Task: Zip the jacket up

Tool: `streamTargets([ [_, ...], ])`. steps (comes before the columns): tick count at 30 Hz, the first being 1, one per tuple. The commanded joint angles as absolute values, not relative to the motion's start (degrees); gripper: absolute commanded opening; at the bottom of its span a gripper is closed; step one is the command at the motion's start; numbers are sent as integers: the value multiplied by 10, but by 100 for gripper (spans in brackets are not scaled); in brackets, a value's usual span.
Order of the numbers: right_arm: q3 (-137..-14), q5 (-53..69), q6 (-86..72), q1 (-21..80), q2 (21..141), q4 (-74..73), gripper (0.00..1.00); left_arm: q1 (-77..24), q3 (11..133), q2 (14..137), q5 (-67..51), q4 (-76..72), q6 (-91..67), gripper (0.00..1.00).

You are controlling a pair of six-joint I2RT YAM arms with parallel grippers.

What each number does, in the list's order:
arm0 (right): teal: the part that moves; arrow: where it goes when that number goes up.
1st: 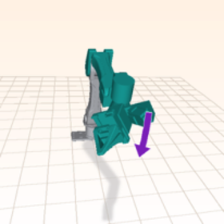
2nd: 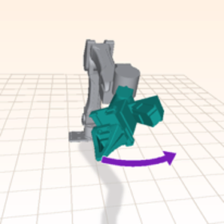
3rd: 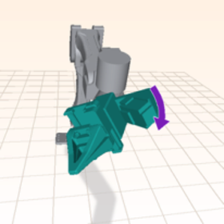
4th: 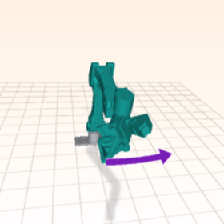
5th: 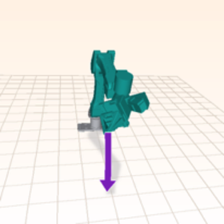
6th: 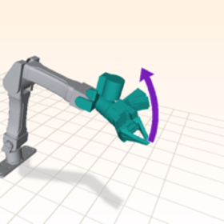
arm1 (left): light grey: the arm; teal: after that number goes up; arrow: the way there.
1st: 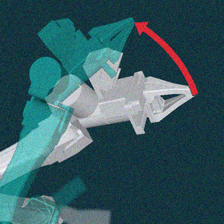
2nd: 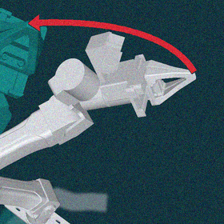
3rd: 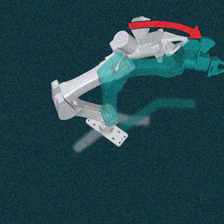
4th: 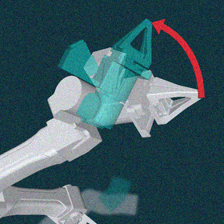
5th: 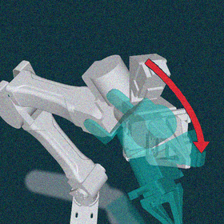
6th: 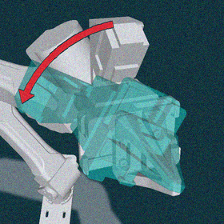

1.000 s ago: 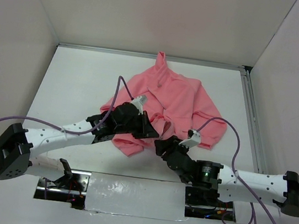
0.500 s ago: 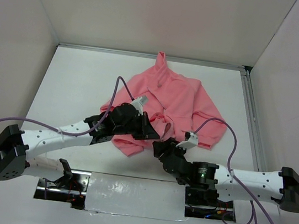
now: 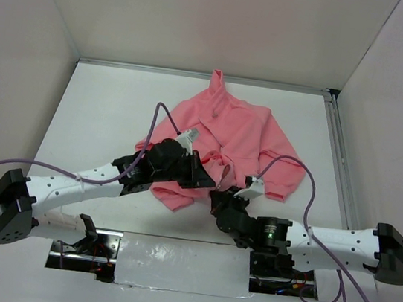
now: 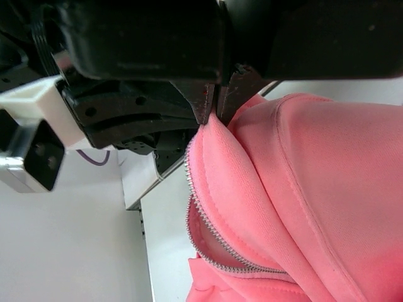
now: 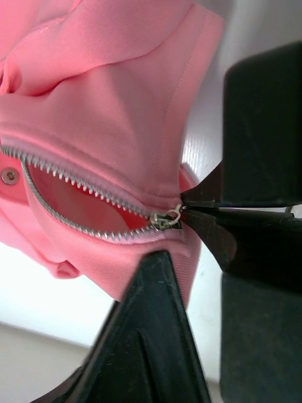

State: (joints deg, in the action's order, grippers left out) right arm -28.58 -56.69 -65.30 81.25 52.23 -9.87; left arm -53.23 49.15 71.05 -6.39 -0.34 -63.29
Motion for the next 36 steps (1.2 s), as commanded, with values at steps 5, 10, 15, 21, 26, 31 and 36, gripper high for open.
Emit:
streamTargets([
  [5,-389,-467,-532,787,519,-193,0,-545,531,718,-10,23,-568,0],
  [10,-401,-94,-404,633,496,-199,0,-546,522,720,-11,17,-484,0],
  [15,-413,127,-342,495,487,-194,0,-552,497,715,-24,-21,-418,0],
  [21,-429,243,-302,422,488,-209,0,-552,496,727,-56,-34,-353,0],
  [26,-474,113,-270,420,474,-291,0,-552,485,730,-51,-18,-342,0],
  [31,-491,98,-241,420,510,-337,0,-552,462,710,-86,-30,-296,0],
  [36,-489,125,-191,418,527,-345,0,-552,460,712,-107,-16,-235,0],
])
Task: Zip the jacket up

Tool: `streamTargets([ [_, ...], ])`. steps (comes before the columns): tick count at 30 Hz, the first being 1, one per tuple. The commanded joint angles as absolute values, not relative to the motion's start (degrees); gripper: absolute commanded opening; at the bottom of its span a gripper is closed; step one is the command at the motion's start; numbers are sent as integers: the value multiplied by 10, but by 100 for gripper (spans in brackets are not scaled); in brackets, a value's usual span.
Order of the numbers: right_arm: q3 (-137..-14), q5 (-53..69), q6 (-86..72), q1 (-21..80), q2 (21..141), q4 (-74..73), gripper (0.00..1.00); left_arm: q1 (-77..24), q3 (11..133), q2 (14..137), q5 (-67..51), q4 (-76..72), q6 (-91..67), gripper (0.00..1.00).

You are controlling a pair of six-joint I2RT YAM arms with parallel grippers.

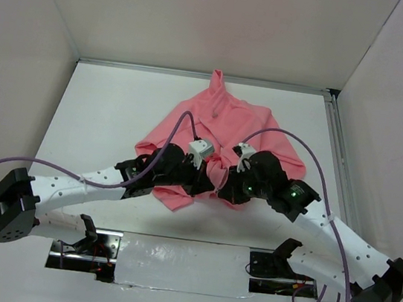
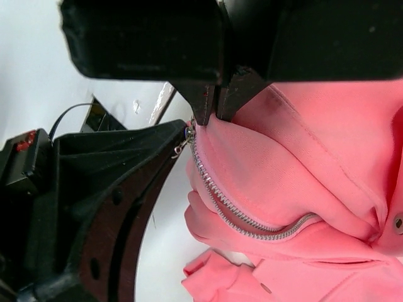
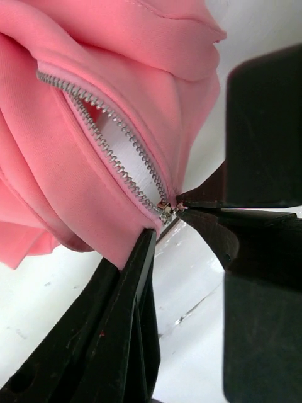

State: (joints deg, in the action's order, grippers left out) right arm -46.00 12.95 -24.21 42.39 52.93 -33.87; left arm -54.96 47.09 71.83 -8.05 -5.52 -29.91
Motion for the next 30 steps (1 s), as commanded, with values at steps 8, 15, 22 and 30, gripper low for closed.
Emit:
streamTargets([
  [8,-512,92,-200,417,560,-319,0,-553,463,711,-131,-18,-217,0],
  [15,-569,-63,-249,421,567,-372,0,-555,462,720,-131,26,-204,0],
  [22,-602,-106,-252,419,612,-427,0,-559,455,750,-105,70,-224,0],
  [30,-524,109,-253,429,604,-340,0,-559,504,728,-58,55,-270,58],
])
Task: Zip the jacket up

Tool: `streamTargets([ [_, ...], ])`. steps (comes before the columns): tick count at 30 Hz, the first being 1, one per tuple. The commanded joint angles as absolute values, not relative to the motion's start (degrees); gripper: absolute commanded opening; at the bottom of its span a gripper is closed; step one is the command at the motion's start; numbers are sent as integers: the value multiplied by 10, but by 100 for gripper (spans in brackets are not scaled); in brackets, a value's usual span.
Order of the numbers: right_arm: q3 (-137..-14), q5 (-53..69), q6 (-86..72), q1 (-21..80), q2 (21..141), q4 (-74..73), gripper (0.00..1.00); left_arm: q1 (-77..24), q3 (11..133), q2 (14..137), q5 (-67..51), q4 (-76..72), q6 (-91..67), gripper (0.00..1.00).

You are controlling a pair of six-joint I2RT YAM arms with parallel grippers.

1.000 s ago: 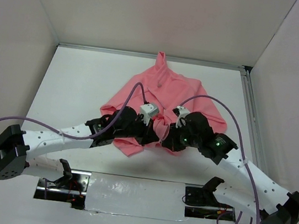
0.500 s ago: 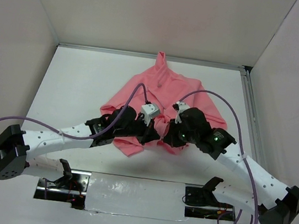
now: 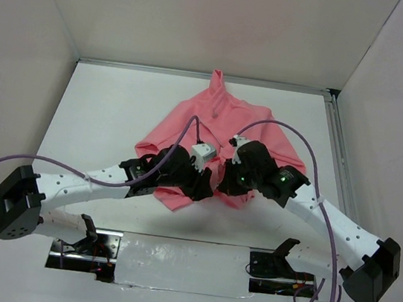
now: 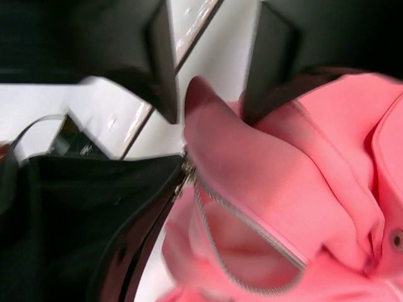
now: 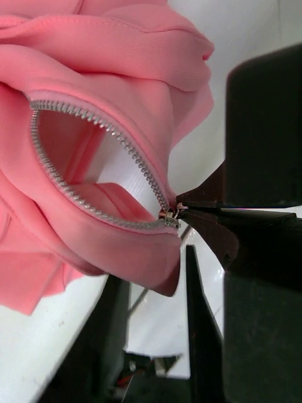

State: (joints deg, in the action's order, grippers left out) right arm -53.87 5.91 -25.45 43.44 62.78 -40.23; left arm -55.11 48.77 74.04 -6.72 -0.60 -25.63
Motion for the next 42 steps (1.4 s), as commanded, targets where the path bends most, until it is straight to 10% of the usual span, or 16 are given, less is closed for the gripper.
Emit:
streamTargets([
  [1,-519,125,-256,429,601,-335,0,-558,504,716,-52,48,-265,63],
  [2,-515,138,-260,429,599,-337,0,-558,503,709,-52,34,-231,70],
  [3,-514,148,-263,428,594,-342,0,-560,504,705,-39,34,-220,99],
  [29,-563,330,-259,323,621,-388,0,-682,424,702,287,-168,136,96],
  [42,-562,334,-254,317,632,-386,0,-690,424,714,245,-266,214,87],
])
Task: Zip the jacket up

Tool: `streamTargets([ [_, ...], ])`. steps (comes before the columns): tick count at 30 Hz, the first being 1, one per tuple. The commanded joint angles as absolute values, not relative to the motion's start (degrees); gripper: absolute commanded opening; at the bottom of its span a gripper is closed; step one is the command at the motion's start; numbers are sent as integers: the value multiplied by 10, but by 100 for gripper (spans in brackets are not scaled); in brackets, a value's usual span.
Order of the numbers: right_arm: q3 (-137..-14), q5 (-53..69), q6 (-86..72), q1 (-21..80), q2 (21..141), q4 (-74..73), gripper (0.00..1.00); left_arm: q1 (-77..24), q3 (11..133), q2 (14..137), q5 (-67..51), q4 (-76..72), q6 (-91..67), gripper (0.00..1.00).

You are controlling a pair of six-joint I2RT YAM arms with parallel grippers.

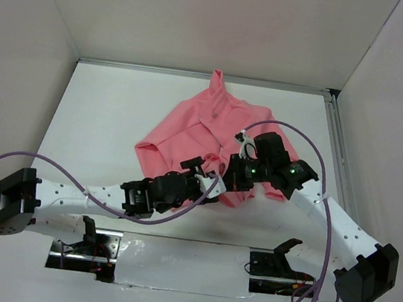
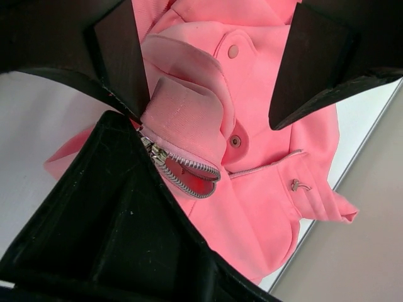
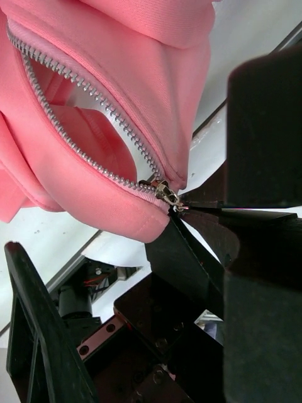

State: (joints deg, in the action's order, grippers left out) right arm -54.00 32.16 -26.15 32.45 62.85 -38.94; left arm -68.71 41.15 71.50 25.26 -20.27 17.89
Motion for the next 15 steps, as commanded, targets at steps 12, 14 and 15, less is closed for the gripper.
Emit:
streamTargets([
  [12,-564,366,-252,300,633,-377,0,-717,432,746,213,-281,236,64],
  [14,-563,366,-252,296,633,-379,0,-726,430,750,207,-300,250,45],
  [15,-563,366,-252,294,631,-380,0,-729,428,752,208,-308,256,38],
])
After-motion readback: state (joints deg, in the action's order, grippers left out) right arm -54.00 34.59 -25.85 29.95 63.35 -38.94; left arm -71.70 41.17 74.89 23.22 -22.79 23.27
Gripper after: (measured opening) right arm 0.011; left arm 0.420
